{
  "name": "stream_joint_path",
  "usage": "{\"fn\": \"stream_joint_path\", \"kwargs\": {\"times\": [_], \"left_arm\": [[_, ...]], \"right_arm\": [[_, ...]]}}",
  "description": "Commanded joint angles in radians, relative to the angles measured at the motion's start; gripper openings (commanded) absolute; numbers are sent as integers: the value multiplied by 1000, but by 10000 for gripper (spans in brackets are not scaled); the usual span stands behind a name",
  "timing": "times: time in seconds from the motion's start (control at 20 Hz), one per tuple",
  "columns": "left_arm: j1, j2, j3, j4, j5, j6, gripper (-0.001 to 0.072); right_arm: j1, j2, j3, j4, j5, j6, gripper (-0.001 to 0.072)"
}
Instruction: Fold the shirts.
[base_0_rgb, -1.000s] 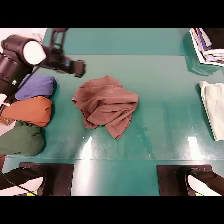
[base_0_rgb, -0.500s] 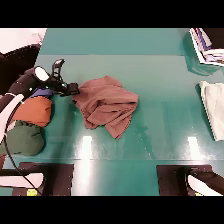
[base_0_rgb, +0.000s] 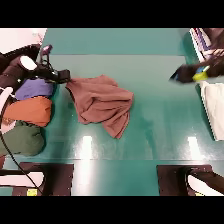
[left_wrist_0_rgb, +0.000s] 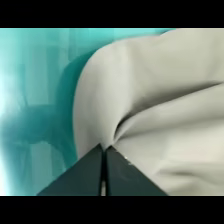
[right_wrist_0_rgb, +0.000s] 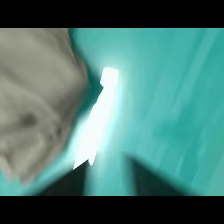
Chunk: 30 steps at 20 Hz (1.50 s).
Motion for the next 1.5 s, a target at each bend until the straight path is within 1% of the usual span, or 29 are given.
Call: {"fn": "stream_joint_path", "kwargs": {"times": [0.0,0.05,0.1,0.15,0.2,0.3,0.5,0.55,0.6,0.65,0.7,0.75,0.85,0.95,1.05,1.15,1.35,1.45], "left_arm": [[17,24,44,18,-30,17,23],[17,23,44,19,-35,17,23],[17,23,44,18,-39,17,23],[17,23,44,19,-42,17,23],[17,23,44,19,-44,17,23],[17,23,44,19,-48,17,23],[17,23,44,19,-51,17,23],[17,23,44,19,-53,18,23],[17,23,44,20,-53,18,23],[18,25,44,22,-53,23,23],[18,29,45,30,-53,32,22],[18,40,47,40,-53,31,22],[20,90,47,58,-38,32,22],[20,180,51,104,5,32,22],[20,277,92,150,15,32,22],[20,374,159,159,0,32,22],[20,561,299,150,-28,32,23],[20,644,357,150,-38,32,23]], "right_arm": [[22,-58,-338,159,-51,48,421],[41,-88,-411,255,-101,-2,395],[75,-124,-469,365,-163,-74,374],[109,-160,-499,446,-214,-119,374],[150,-199,-513,508,-266,-141,374],[225,-277,-490,549,-331,-154,374],[341,-422,-340,539,-375,-154,373],[357,-451,-303,533,-386,-154,343],[367,-476,-266,531,-393,-154,244],[373,-495,-235,513,-401,-154,110],[375,-502,-207,475,-407,-151,15],[370,-500,-186,433,-405,-137,15],[330,-452,-147,293,-381,-67,14],[264,-368,-101,114,-328,-6,14],[169,-263,-32,-26,-254,15,14],[53,-155,58,-51,-198,15,14],[-117,37,224,-52,-189,9,14],[-172,122,309,-52,-187,-23,14]]}}
